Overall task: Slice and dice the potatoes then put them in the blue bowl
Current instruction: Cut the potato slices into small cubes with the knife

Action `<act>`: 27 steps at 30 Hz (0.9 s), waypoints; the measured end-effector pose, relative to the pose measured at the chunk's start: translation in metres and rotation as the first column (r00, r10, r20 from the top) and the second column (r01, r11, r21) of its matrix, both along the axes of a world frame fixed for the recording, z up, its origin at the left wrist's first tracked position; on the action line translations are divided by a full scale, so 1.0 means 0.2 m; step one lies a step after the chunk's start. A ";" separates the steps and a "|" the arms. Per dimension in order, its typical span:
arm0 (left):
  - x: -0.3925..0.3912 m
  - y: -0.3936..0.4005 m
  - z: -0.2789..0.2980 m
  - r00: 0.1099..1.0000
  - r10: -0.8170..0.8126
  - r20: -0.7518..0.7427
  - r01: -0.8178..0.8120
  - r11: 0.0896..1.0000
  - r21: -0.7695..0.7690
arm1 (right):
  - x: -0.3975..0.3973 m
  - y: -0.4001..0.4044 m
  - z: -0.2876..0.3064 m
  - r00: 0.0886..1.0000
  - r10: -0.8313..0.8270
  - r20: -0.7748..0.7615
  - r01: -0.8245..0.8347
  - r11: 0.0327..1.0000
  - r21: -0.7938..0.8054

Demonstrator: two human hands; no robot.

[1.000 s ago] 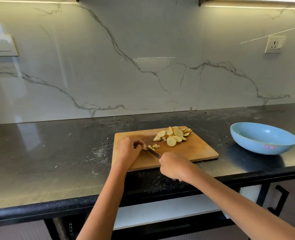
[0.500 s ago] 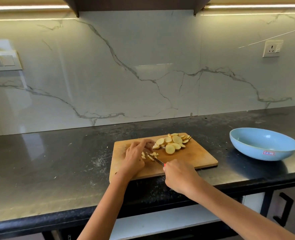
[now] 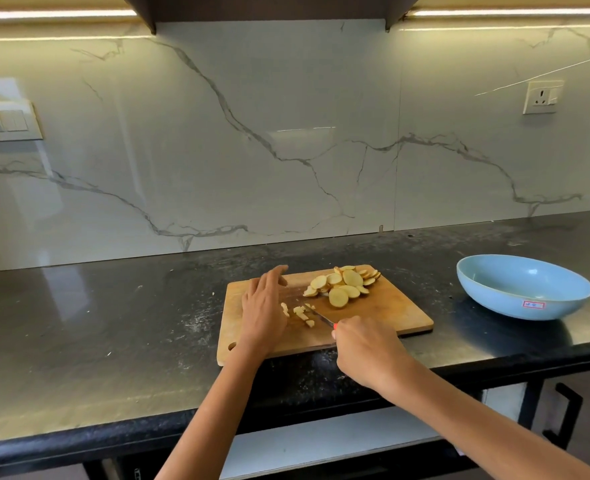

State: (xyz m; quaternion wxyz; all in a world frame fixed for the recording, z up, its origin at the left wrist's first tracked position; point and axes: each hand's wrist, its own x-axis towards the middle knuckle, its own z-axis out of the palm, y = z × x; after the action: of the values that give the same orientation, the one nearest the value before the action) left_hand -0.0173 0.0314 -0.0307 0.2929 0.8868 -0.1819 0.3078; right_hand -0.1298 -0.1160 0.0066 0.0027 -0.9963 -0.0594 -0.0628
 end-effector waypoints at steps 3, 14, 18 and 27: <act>0.02 0.00 -0.02 0.998 -0.022 -0.059 0.019 0.998 -0.059 | 0.02 -0.03 -0.01 1.000 -0.001 -0.007 0.001 1.000 0.020; 0.00 -0.03 0.03 0.948 -0.245 -0.201 0.257 0.966 0.037 | 0.08 -0.14 -0.06 0.980 0.029 0.197 -0.082 0.961 0.266; 0.00 -0.02 0.05 0.973 -0.184 -0.136 0.179 0.983 -0.045 | 0.13 -0.16 -0.09 0.984 0.052 0.170 -0.108 0.933 0.343; 0.03 -0.04 0.01 0.940 -0.306 -0.153 0.311 0.950 0.013 | 0.21 -0.17 -0.11 0.962 0.053 0.269 -0.224 0.719 0.658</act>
State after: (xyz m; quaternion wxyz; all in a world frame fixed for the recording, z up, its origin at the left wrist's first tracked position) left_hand -0.0111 0.0239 -0.0282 0.3338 0.8732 -0.3017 0.1875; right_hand -0.0876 -0.1505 -0.0161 0.3664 -0.9035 -0.1067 -0.1953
